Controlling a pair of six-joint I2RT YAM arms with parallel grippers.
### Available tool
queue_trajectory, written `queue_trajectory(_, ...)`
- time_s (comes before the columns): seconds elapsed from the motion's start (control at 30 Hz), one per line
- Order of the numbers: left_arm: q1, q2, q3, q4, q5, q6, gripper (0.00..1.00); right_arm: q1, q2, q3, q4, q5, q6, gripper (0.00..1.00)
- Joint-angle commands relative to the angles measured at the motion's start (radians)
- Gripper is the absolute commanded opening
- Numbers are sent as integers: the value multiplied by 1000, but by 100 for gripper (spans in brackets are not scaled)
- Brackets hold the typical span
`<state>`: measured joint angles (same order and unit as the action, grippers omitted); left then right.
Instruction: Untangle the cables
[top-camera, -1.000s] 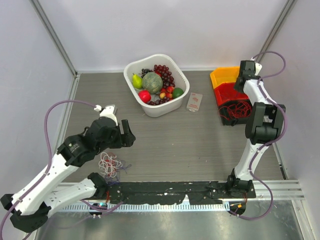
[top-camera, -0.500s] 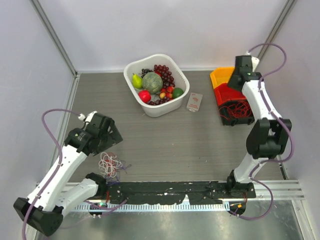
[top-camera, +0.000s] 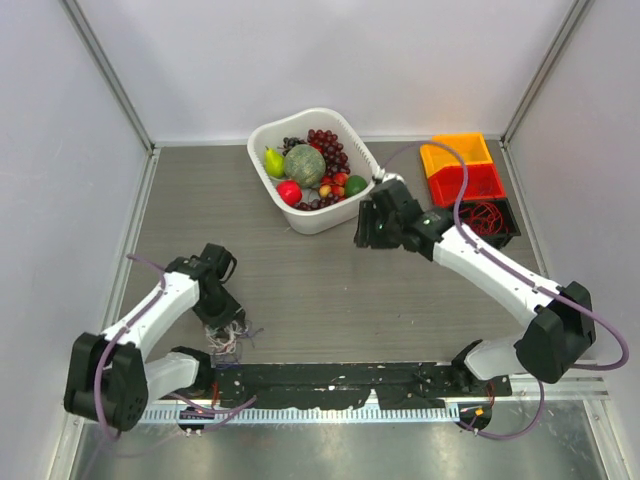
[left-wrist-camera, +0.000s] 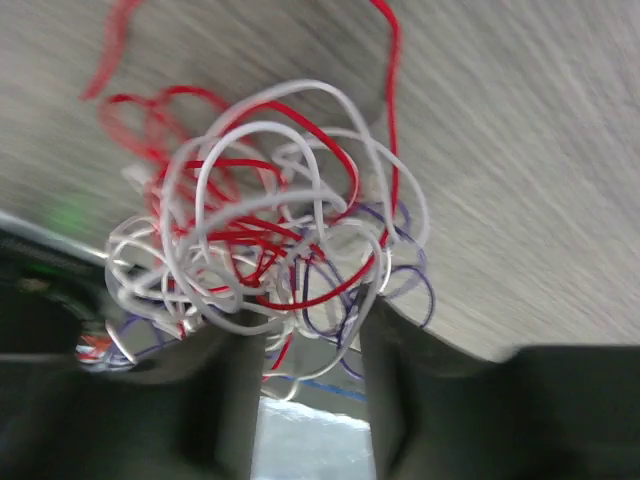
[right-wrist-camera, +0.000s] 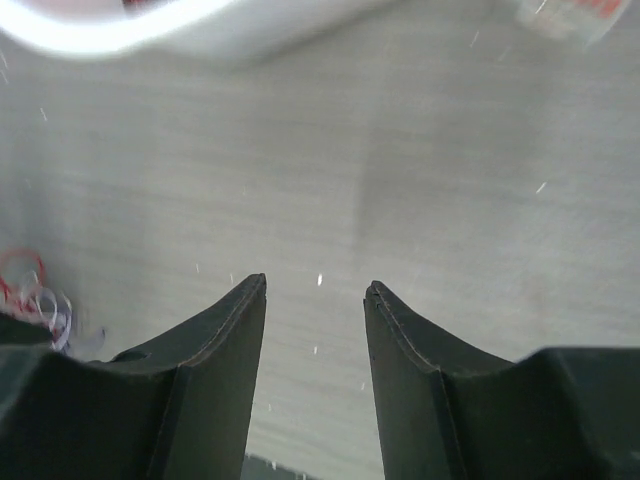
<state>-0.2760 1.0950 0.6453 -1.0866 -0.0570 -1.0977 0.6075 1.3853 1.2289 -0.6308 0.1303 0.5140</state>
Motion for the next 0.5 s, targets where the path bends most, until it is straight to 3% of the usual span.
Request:
queue_trajectory(0.0, -32, 84, 55, 293, 295, 44, 31, 44, -64, -126, 20, -81, 93, 49)
queue_trajectory(0.07, -64, 118, 140, 329, 341, 87, 15, 44, -80, -187, 48, -169, 95, 49)
queue_trajectory(0.2, -71, 94, 257, 381, 391, 117, 6, 55, -106, -316, 233, -442, 61, 50)
queue_trajectory(0.27, -71, 68, 274, 384, 364, 121, 5, 80, -109, -367, 331, -520, 55, 51)
queue_trajectory(0.33, -68, 60, 260, 384, 368, 127, 10, 106, -100, -382, 394, -552, 57, 53)
queue_trajectory(0.47, -68, 94, 202, 424, 489, 122, 17, 139, -45, -362, 486, -587, 64, 55)
